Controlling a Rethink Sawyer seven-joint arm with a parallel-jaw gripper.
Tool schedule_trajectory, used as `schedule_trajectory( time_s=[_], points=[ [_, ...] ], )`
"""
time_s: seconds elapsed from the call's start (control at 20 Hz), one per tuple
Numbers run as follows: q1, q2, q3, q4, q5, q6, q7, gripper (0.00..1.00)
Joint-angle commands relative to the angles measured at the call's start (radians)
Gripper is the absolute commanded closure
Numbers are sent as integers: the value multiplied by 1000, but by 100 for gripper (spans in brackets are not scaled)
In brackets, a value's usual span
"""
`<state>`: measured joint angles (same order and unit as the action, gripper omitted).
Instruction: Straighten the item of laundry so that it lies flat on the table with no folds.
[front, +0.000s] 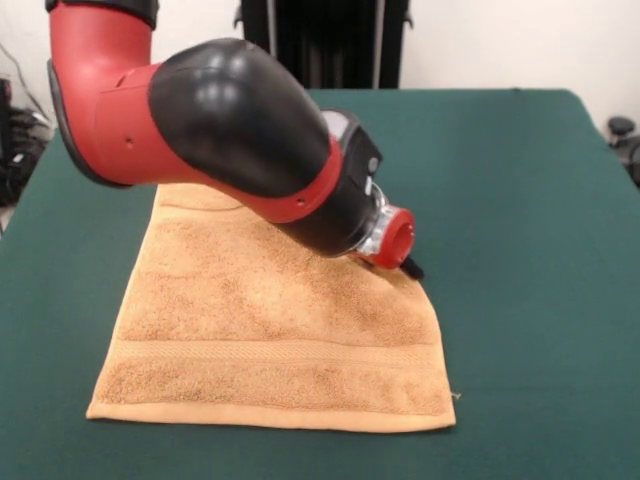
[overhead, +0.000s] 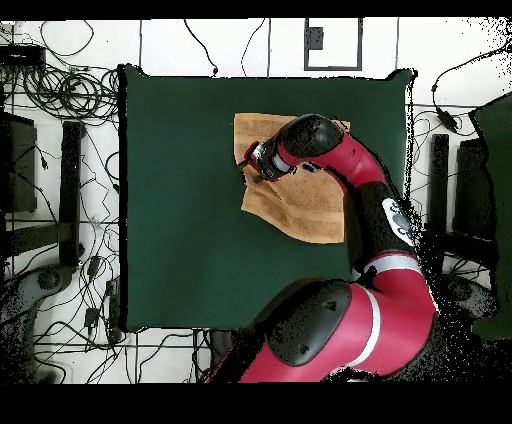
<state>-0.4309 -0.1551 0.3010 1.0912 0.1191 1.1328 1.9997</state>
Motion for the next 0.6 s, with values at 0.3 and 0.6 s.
schedule_trajectory(
  time_s=[0.3,0.6],
  points=[
    [-26,59,52,157,44,133,37,0],
    [-5,60,-1,139,-69,-62,-12,0]
  ],
)
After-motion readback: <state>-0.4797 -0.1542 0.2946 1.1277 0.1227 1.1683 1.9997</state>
